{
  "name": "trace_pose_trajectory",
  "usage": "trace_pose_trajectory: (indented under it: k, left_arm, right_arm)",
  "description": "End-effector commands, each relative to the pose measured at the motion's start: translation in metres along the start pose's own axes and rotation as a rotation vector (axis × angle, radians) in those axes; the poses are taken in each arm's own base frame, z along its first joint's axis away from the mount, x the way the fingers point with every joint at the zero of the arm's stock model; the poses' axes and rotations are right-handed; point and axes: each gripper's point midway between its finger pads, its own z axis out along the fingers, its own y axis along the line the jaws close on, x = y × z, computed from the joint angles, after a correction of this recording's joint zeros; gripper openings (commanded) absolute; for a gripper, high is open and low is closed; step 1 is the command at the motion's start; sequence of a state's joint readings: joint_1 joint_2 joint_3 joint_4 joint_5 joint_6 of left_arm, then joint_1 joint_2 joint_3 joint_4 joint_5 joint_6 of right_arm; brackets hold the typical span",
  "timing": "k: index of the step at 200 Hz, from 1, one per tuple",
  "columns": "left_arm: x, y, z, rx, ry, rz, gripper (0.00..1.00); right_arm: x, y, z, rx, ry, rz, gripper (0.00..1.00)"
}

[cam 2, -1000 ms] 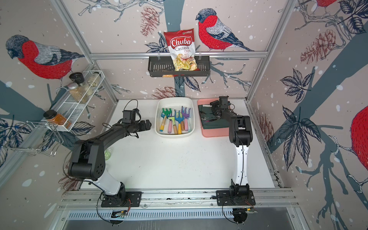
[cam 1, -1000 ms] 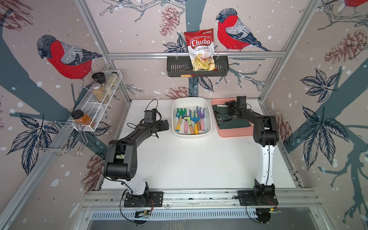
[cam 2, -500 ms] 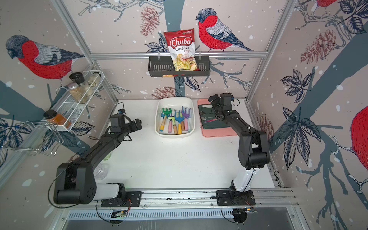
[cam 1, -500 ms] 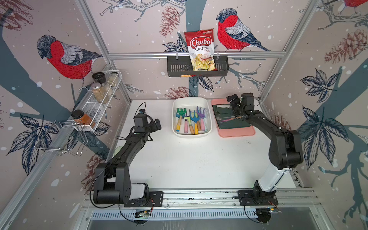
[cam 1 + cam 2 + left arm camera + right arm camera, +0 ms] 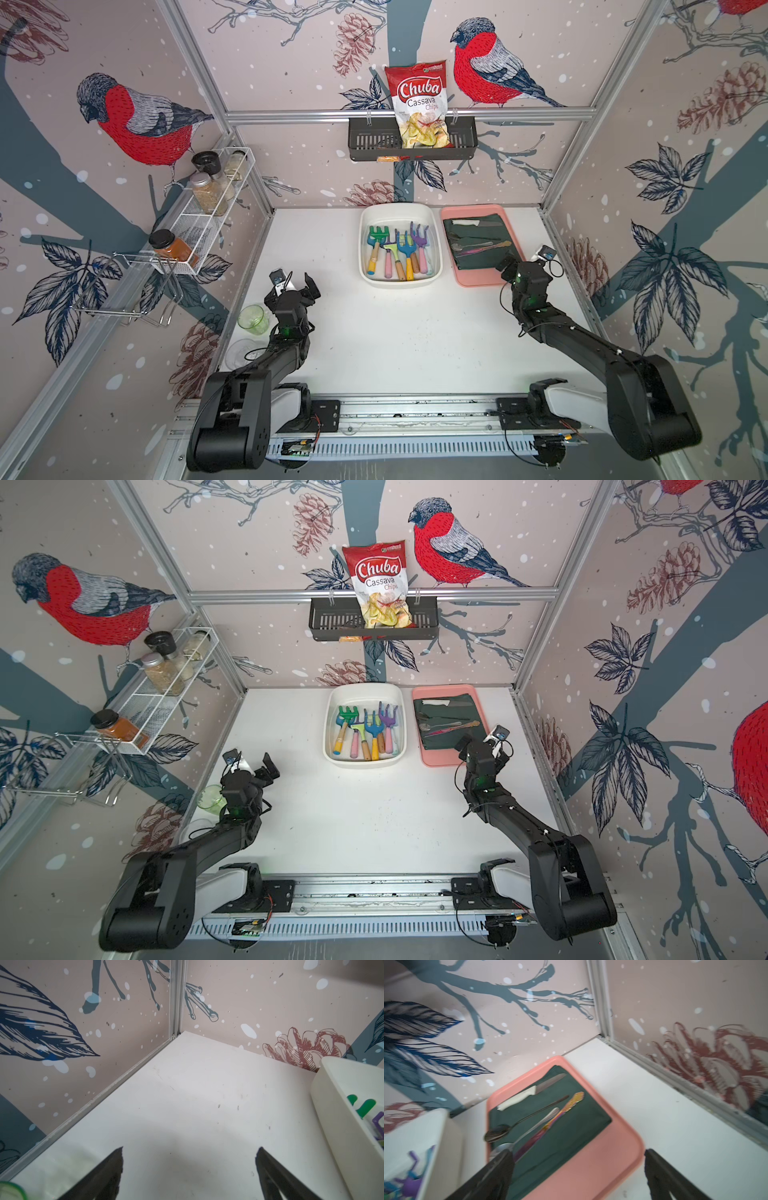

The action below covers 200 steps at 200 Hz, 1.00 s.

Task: Put the rake into the storage box
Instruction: Reset both arms

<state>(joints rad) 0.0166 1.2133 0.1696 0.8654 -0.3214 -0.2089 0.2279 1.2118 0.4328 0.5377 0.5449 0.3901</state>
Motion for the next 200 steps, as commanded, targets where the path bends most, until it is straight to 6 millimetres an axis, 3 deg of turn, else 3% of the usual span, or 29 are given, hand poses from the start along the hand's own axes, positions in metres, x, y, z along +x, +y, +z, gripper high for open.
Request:
trace_pose_trajectory:
  k: [1, 17, 27, 45, 66, 79, 91, 111, 121, 140, 163, 182, 200]
  left_arm:
    - [-0.033, -0.009, 0.003, 0.034, -0.156, -0.013, 0.99]
    - [-0.034, -0.016, 0.011, 0.057, -0.153, 0.024, 0.99]
    - [-0.024, -0.020, 0.020, 0.066, -0.124, 0.043, 0.99]
    - [-0.011, -0.052, 0.027, 0.169, -0.125, 0.164, 0.98]
    - [-0.009, -0.051, 0.028, 0.149, -0.093, 0.162, 0.98]
    - [-0.011, -0.051, 0.026, 0.149, -0.122, 0.159, 0.98]
    - [-0.008, -0.051, 0.029, 0.148, -0.085, 0.162, 0.98]
    - [-0.008, -0.051, 0.029, 0.149, -0.084, 0.163, 0.98]
    - [-0.009, -0.051, 0.028, 0.149, -0.100, 0.162, 0.98]
    - [-0.009, -0.051, 0.028, 0.149, -0.097, 0.163, 0.98]
    - [-0.009, -0.051, 0.028, 0.149, -0.092, 0.164, 0.98]
    - [-0.009, -0.051, 0.028, 0.150, -0.092, 0.163, 0.98]
    - [-0.008, -0.051, 0.028, 0.150, -0.091, 0.164, 0.98]
  right_arm:
    - [-0.021, -0.018, 0.003, 0.069, -0.123, -0.076, 1.00]
    - [-0.014, -0.025, 0.005, 0.075, -0.151, -0.137, 1.00]
    - [-0.011, -0.025, 0.007, 0.082, -0.155, -0.189, 1.00]
    - [-0.007, -0.028, 0.008, 0.071, -0.193, -0.213, 1.00]
    - [0.011, -0.034, 0.013, 0.046, -0.177, -0.200, 1.00]
    - [0.008, -0.035, 0.006, -0.005, -0.231, -0.176, 1.00]
    - [0.022, -0.042, -0.003, -0.072, -0.201, -0.152, 1.00]
    - [0.004, -0.049, -0.025, -0.098, -0.337, -0.099, 1.00]
    - [0.004, -0.048, -0.016, -0.069, -0.316, -0.101, 1.00]
    - [0.022, -0.038, 0.021, -0.038, -0.137, -0.156, 1.00]
    - [0.015, -0.042, 0.003, -0.053, -0.225, -0.142, 1.00]
    - [0.019, -0.037, 0.018, -0.042, -0.173, -0.164, 1.00]
    - [0.018, -0.039, 0.009, -0.051, -0.196, -0.150, 1.00]
